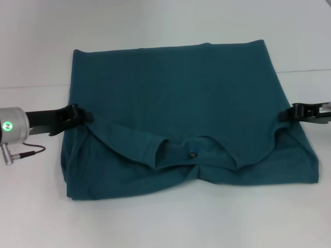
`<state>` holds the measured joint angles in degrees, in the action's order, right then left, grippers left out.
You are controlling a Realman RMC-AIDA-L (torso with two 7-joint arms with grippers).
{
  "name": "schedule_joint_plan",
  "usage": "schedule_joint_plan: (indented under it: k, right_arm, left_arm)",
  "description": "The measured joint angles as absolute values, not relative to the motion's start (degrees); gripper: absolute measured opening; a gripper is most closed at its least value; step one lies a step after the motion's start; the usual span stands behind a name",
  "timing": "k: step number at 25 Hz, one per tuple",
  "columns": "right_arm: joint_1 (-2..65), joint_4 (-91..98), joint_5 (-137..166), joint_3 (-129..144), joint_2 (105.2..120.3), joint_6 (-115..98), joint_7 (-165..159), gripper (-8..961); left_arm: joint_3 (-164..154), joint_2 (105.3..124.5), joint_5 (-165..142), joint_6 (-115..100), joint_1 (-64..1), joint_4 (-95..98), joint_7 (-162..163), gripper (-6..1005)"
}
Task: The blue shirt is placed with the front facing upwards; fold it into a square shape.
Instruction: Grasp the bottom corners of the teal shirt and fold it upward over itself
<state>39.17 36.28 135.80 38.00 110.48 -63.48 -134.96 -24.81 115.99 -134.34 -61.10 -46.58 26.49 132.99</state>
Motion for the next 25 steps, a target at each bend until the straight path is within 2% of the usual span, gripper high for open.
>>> schedule_joint_plan:
  k: [6,12,25]
  right_arm:
    - [42.7,34.9,140.7,40.0,111.82,-57.4,-135.7,81]
    - [45.8,35.3,144.0,40.4,112.43,-54.4,-136.8,86]
    - [49.0,35.6,145.2,40.4,111.68,-50.9,-137.8,95]
  left_arm:
    - [-27.1,116.16,-134.0,-59.4,-47.4,26.9,132.7,30]
    - [-27.2,115.46,-134.1,-59.4,-48.8,27.0,131.7,31]
    - [-29.4,114.42,-134.2,-57.5,-53.1,27.1,131.3,30]
